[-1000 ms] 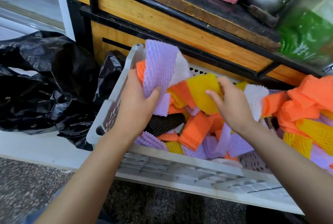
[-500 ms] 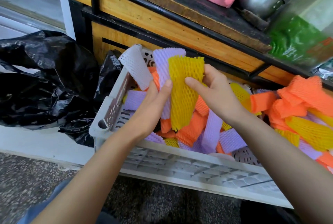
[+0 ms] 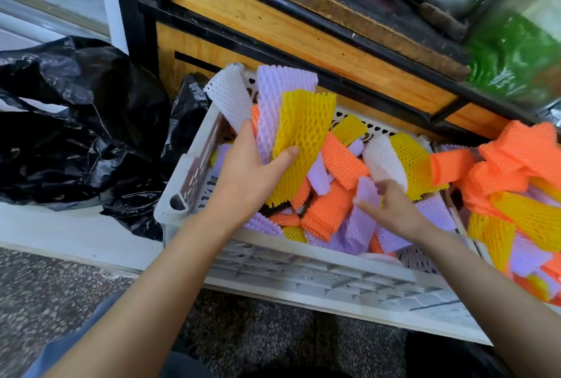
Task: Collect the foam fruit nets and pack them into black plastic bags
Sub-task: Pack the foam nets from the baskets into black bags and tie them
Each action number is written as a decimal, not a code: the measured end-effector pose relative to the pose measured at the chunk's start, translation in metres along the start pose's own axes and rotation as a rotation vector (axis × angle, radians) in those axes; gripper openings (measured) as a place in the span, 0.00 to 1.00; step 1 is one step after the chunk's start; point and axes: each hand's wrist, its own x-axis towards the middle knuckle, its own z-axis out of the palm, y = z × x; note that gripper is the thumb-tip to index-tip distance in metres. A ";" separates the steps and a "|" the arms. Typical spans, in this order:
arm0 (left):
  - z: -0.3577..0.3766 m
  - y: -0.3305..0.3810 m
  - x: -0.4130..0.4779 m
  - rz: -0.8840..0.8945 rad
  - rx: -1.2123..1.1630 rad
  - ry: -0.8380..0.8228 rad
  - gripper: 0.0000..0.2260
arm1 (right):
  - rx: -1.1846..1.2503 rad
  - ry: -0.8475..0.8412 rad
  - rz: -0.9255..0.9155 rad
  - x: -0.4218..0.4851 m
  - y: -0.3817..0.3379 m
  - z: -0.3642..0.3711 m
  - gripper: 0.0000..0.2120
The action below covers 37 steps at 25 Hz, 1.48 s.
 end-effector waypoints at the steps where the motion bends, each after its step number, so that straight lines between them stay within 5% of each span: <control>1: 0.002 0.000 0.001 0.003 0.009 -0.001 0.16 | 0.011 -0.060 0.042 0.001 0.009 0.007 0.50; 3: 0.006 -0.002 0.003 0.007 0.044 -0.002 0.15 | 0.049 -0.057 0.058 0.011 0.028 0.019 0.61; 8: 0.015 -0.003 0.003 0.022 0.108 0.045 0.15 | -0.159 0.087 -0.048 0.005 0.006 0.019 0.28; 13: 0.018 -0.003 0.005 -0.018 0.107 0.061 0.15 | -0.014 0.238 -0.360 -0.028 -0.032 -0.007 0.16; 16: 0.021 -0.003 0.004 -0.018 0.123 0.055 0.15 | 0.172 0.253 -0.265 -0.006 -0.030 -0.017 0.18; 22: 0.028 -0.001 0.001 -0.016 0.126 0.071 0.14 | 0.144 0.070 0.172 0.039 0.001 0.019 0.30; 25: 0.032 -0.002 0.001 -0.014 0.103 0.045 0.14 | 0.198 0.086 0.168 0.045 -0.003 0.025 0.31; 29: 0.036 -0.003 0.003 -0.002 0.138 0.002 0.14 | 0.088 0.119 0.102 0.042 -0.011 0.014 0.19; 37: 0.035 -0.006 -0.007 0.118 0.315 -0.032 0.16 | 0.145 0.446 -0.241 -0.022 -0.032 -0.025 0.18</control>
